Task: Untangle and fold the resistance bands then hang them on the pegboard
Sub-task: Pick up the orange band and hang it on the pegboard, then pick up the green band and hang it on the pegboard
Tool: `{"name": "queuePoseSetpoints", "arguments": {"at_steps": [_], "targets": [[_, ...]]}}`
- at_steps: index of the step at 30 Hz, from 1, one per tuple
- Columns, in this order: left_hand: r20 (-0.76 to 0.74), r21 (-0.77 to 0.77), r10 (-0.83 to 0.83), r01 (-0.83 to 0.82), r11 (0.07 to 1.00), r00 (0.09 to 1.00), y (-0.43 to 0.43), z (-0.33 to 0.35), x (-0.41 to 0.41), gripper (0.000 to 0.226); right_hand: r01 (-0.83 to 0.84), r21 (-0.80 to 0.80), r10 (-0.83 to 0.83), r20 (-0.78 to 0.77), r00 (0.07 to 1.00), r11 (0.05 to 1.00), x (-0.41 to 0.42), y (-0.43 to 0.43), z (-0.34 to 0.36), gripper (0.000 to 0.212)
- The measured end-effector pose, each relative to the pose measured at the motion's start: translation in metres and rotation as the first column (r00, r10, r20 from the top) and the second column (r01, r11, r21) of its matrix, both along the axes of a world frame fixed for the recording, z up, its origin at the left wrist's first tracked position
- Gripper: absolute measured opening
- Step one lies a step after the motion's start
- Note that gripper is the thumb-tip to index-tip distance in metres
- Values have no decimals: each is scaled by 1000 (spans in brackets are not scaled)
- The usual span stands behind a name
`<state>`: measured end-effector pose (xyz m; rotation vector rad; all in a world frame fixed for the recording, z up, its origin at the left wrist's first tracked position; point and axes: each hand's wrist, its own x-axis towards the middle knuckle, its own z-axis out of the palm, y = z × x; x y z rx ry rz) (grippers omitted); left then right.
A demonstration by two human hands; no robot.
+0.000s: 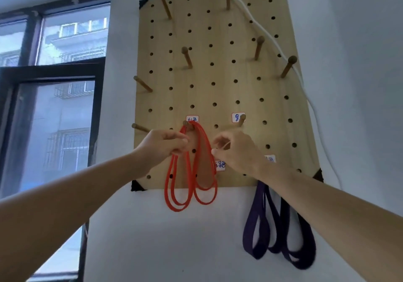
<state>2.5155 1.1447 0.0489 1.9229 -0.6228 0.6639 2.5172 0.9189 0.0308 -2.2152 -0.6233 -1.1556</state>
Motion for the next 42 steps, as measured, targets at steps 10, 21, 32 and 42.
{"name": "queuePoseSetpoints", "arguments": {"at_steps": [10, 21, 32, 42], "targets": [[-11, 310, -51, 52, 949, 999, 19, -137, -35, 17, -118, -133, 99, -142, 985, 984, -42, 14, -140, 31], [-493, 394, 54, 167, 904, 868, 44, -413, -54, 14, -288, -157, 87, -726, 682, 945, -57, 31, -364, 23], [-853, 198, 103, 133, 971, 512, 37, -644, -108, 16, -437, -233, -169, -969, 181, 869, -69, 32, -609, 27], [-924, 217, 160, 130, 967, 348, 15, -815, -158, 16, -435, -153, -207, -975, -78, 887, -103, 21, -780, 68]]}}
